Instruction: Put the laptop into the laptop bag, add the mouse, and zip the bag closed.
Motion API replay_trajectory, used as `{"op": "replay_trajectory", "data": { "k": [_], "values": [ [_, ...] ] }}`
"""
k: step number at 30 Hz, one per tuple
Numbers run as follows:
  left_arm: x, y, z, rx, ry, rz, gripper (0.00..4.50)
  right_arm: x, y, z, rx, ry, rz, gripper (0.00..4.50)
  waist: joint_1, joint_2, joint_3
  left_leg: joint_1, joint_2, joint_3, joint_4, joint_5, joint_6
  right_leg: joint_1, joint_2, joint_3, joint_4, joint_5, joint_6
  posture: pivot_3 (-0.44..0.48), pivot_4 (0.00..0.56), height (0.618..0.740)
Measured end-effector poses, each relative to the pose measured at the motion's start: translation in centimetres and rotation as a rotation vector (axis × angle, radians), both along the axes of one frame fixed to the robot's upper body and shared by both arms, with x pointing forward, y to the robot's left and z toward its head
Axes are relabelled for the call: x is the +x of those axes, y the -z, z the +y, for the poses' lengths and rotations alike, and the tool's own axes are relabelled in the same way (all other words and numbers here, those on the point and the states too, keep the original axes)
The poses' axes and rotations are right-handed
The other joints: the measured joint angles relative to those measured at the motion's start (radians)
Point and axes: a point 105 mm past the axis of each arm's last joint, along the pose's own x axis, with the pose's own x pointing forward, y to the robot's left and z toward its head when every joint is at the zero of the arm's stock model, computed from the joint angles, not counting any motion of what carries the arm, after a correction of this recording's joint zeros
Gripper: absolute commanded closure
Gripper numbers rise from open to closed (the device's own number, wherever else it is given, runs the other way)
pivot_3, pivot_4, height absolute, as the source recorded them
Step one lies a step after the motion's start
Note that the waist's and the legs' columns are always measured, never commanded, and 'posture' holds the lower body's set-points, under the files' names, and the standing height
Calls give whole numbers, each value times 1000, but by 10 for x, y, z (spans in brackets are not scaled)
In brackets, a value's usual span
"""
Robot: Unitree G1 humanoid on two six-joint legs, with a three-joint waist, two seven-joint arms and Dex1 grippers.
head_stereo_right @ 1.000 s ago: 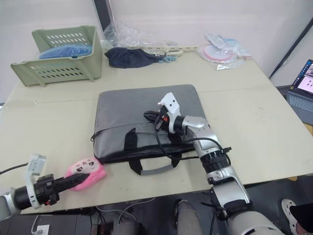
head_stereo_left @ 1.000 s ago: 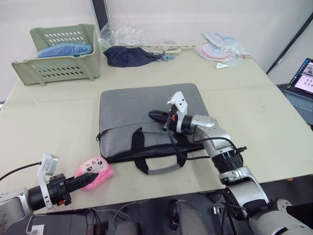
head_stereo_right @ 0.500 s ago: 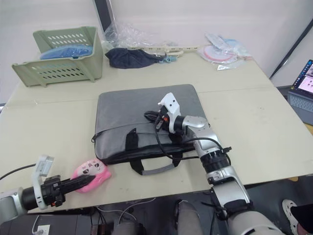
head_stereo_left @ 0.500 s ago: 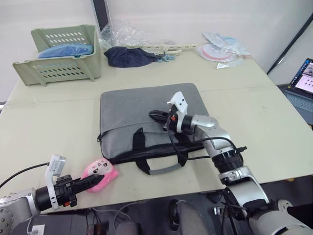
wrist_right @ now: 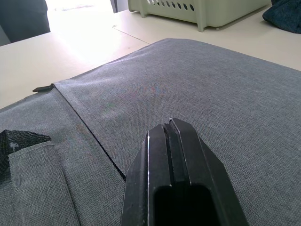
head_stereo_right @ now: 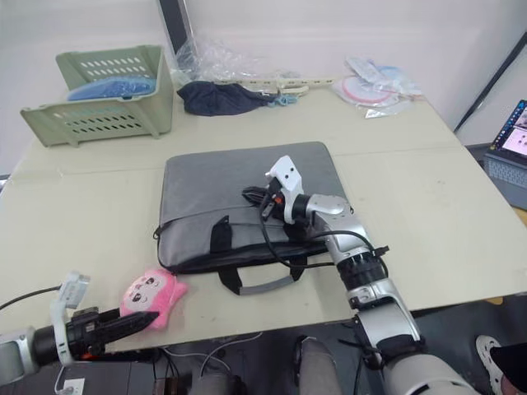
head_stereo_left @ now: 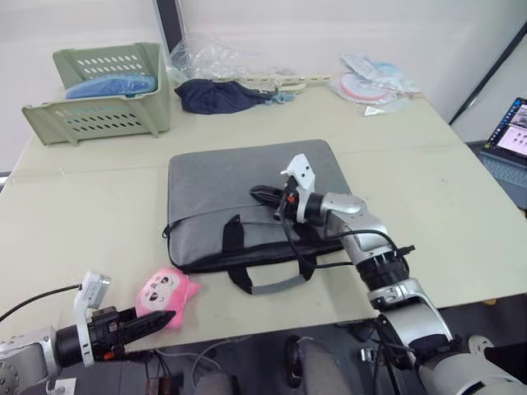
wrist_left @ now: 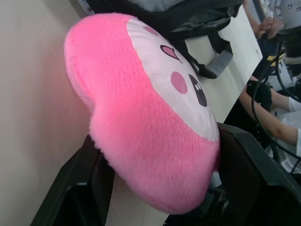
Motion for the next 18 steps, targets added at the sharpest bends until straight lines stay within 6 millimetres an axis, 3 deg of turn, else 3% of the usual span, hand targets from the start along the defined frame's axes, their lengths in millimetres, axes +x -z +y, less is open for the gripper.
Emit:
{"op": "replay_trajectory", "data": {
  "k": [5,7,8,12,18],
  "values": [
    [-27,1,7,-18,-4,76,1579,0,0,0,-4,1,-2,4500,3,0,0,0,0,0,0,0,0,-1,0,-1,1,-2,-3,0,150,740],
    [-32,0,22,4,-34,93,1579,0,1,0,-6,1,-2,4500,3,-1,0,0,1,0,0,-1,-1,-1,1,-2,1,-3,-5,0,150,740],
    [-32,-2,40,41,-81,93,1579,0,1,0,-7,1,-3,4500,3,0,0,0,1,-1,0,-1,-1,-1,1,-3,1,-4,-7,0,150,740],
    [-24,-11,62,81,-125,41,1579,0,-3,2,-9,-10,-22,4500,2,0,0,0,1,-1,-1,-1,-1,-1,1,-2,2,-4,-7,0,150,740],
    [5,-31,66,99,-100,-69,1579,-3,-3,4,-14,-17,-34,4500,0,0,0,0,2,-1,-2,-1,-1,-2,1,-3,2,-4,-7,0,150,740]
  ]
}}
